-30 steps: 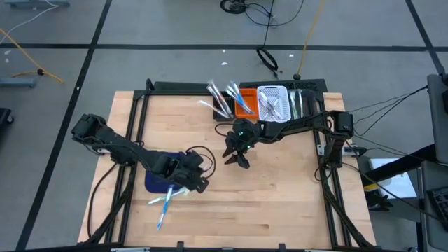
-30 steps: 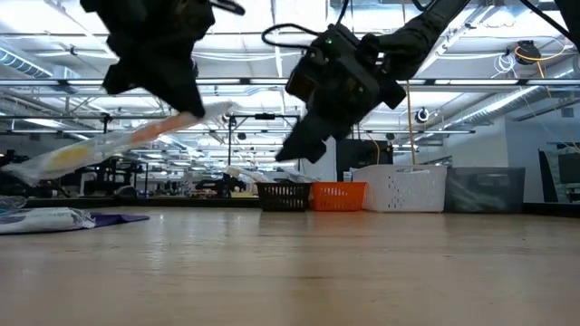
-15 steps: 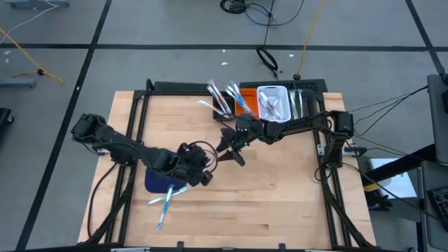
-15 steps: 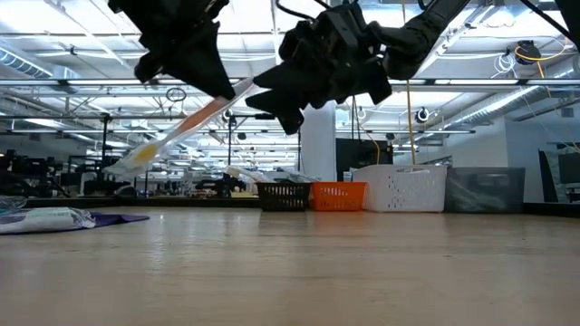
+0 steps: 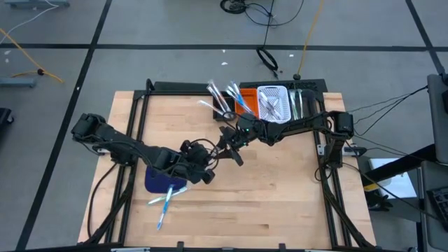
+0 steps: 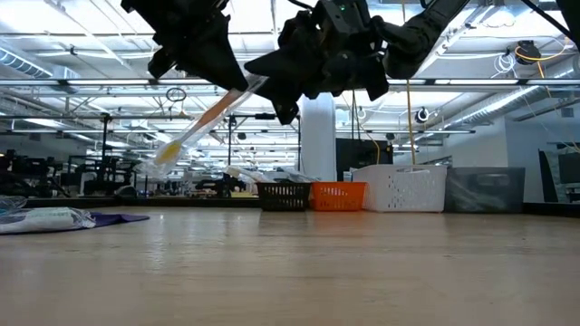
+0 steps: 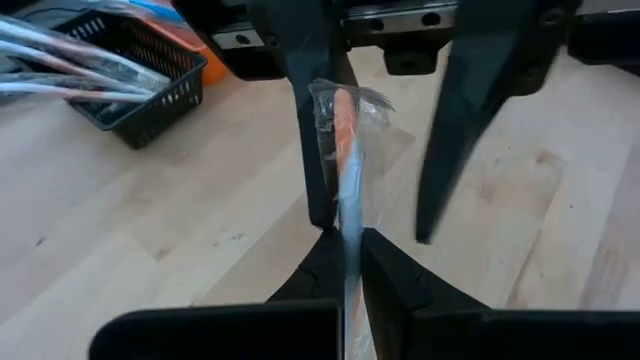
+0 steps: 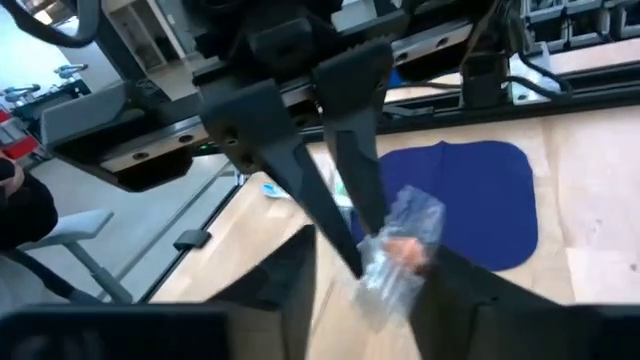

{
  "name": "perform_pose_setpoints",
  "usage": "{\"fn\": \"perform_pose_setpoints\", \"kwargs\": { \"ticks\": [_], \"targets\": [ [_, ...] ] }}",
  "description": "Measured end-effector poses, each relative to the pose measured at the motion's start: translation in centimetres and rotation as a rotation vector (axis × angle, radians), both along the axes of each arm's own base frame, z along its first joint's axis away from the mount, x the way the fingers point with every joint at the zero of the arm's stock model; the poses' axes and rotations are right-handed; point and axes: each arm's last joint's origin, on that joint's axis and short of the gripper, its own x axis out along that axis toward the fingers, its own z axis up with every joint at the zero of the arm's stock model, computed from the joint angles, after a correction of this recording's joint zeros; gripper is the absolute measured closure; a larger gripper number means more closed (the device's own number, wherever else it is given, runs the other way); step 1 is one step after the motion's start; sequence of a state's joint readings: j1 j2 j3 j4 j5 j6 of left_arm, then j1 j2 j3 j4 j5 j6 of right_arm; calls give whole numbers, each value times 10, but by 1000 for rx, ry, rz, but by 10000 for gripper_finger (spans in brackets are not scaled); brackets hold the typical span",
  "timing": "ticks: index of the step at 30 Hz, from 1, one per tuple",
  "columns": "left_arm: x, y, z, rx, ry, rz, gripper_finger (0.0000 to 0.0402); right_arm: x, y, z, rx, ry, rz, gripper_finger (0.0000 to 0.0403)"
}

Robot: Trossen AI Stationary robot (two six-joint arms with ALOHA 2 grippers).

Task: Pick & Place Toothbrushes
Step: Put the orange toothbrush into the black bin

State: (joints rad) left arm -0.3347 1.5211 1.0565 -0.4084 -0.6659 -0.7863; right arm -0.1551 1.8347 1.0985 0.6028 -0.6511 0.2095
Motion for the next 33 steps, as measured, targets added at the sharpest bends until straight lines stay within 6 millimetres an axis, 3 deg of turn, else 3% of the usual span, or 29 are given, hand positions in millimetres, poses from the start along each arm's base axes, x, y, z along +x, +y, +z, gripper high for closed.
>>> {"fn": "perform_pose_setpoints", "kwargs": {
  "ticks": [5, 7, 14, 21, 33],
  "targets": [
    [0, 0, 0, 5, -7, 2, 397, 0, 0, 0, -6, -7, -7, 367],
    [0, 0, 0, 4, -7, 3, 390, 0, 0, 0, -22, -11, -8, 384],
    [0, 0, 0, 12, -2, 10, 350, 1, -1, 0, -39, -8, -38, 384],
    [-2, -1, 2, 34, 19, -37, 345, 0, -7, -1, -32, -3, -53, 384],
    [-22, -2, 22, 46, 15, -71, 344, -18, -45, 16, -48, 33, -148, 384]
  ]
}}
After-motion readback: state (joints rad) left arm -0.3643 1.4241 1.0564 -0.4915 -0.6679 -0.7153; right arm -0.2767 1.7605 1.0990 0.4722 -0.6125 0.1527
